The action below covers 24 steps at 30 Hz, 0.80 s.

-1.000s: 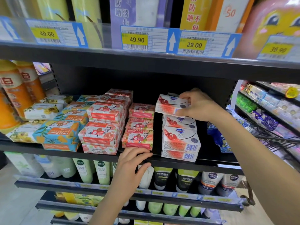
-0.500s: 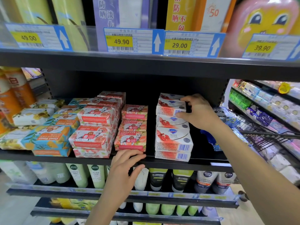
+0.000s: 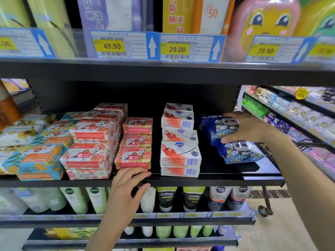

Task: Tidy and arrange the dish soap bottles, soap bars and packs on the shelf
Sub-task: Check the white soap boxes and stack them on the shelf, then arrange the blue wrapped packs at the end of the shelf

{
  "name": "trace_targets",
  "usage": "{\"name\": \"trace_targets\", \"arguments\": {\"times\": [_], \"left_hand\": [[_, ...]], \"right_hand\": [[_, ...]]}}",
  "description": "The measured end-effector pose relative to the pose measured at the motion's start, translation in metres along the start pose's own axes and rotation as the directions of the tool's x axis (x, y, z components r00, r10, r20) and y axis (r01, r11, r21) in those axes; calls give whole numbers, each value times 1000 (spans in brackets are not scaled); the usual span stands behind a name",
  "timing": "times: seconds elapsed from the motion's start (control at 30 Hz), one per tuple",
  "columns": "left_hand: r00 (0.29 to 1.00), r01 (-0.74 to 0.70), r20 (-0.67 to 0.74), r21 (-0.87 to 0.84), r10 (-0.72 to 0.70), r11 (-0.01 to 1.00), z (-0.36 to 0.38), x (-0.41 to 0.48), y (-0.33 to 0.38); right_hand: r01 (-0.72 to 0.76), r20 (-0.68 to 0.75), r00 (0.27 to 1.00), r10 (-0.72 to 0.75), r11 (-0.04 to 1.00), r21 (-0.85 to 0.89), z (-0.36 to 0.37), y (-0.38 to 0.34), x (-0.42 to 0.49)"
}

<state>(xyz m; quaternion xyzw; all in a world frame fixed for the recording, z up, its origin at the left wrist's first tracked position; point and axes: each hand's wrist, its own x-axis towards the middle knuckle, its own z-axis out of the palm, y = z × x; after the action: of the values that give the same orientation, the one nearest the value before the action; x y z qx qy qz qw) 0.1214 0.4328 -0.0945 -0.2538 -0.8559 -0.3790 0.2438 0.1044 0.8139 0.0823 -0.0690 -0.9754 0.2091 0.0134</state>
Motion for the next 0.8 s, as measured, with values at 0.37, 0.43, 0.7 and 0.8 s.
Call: {"name": "trace_targets", "arguments": {"times": [0.37,0.43,0.7,0.8], "left_hand": [[998,47,29,-14,-47,999,-4,0,10],[998,60,36,-14,-60,998,-5,0,11],[980,195,4,-201,-199,960,-26,3,65],[965,260,79,-416,-250,871,-36,9,106]], "right_hand": [[54,-128,990,-52,998,13,14,20,19],[72,-195,979,-67,997,22,20,22,17],[170,-500,850,-168,985,-43,23,-1,-33],[232,-561,799,-217,972,-45,33,-10,-59]]}}
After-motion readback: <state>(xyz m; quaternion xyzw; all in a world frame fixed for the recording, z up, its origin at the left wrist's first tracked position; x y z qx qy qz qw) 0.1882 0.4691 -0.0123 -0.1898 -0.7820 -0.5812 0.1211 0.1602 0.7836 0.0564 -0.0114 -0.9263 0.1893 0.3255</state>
